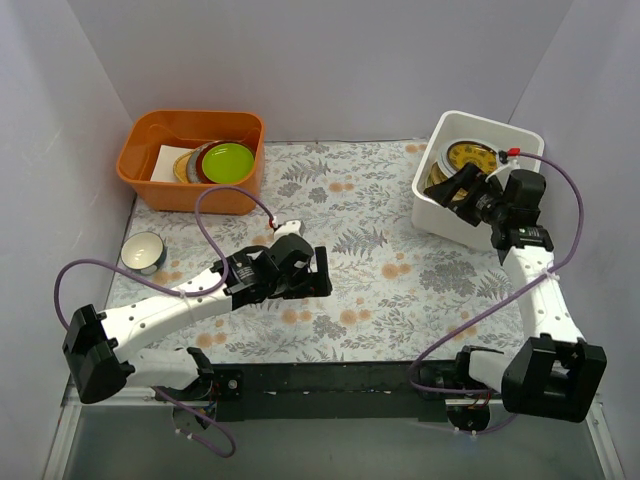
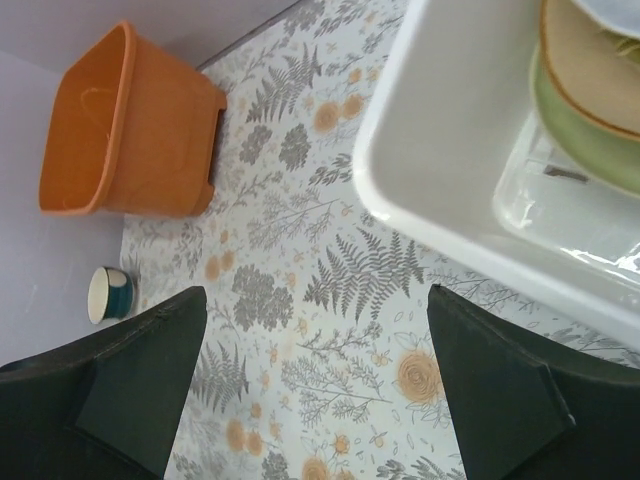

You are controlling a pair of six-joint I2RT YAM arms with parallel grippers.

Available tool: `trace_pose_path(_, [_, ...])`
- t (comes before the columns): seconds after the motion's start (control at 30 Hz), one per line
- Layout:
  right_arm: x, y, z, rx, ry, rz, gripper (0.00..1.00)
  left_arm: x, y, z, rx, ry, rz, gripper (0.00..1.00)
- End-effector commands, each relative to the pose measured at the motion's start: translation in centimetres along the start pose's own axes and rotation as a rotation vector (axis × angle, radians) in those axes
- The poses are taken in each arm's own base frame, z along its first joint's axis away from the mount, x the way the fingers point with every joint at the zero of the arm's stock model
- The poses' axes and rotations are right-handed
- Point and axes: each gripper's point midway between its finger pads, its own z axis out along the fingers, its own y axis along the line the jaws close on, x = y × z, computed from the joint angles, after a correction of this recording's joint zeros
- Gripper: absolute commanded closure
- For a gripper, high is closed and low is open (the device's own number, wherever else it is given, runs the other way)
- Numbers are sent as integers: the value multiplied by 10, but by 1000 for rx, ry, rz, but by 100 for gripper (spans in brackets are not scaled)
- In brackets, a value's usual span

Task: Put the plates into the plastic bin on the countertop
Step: Reset both arms

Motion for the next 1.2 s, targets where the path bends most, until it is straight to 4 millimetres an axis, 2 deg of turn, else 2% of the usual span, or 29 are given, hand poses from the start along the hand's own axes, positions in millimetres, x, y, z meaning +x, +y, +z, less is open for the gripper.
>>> trace_pose_path(0.0, [11,37,-17,-5,9,-162,2,-7,0,-5,46,-2,5,2])
trace_pose_path(0.07, [31,37,-18,15,39,-181,2,-8,2,-5,51,11,1,2])
trace_pose_path(0.1, [42,43,-21,1,56,-209,2,-9,2,-5,60,15,10,2])
trace_pose_path(0.17, [64,32,-22,39,93,-216,2,-9,2,-6,73,27,8,2])
trace_pose_path(0.2, [73,36,-28,27,102,-226,2,-10,2,-6,77,29,12,2])
trace_pose_path(0.23, [90,23,-28,53,132,-217,2,-10,2,-6,81,34,13,2])
trace_pose_path(0.33, [111,17,-38,48,155,-204,2,-11,4,-5,71,40,9,2])
trace_pose_path(0.37, [126,6,-39,62,183,-191,2,-11,3,-5,76,41,4,2])
trace_pose_path(0.43, [139,0,-45,62,196,-190,2,-9,3,-3,73,47,-3,2])
trace_pose_path(0.47, [152,-12,-47,86,225,-181,2,-9,4,-2,75,49,-4,2])
trace_pose_path(0.7, [196,-42,-63,108,290,-160,2,-7,5,1,76,44,-24,2])
trace_pose_path(0.87, [208,-50,-67,113,300,-151,2,-9,9,-1,58,32,-27,2])
trace_pose_path(1.17, [186,-53,-58,169,245,-190,2,-7,15,3,52,40,-17,2])
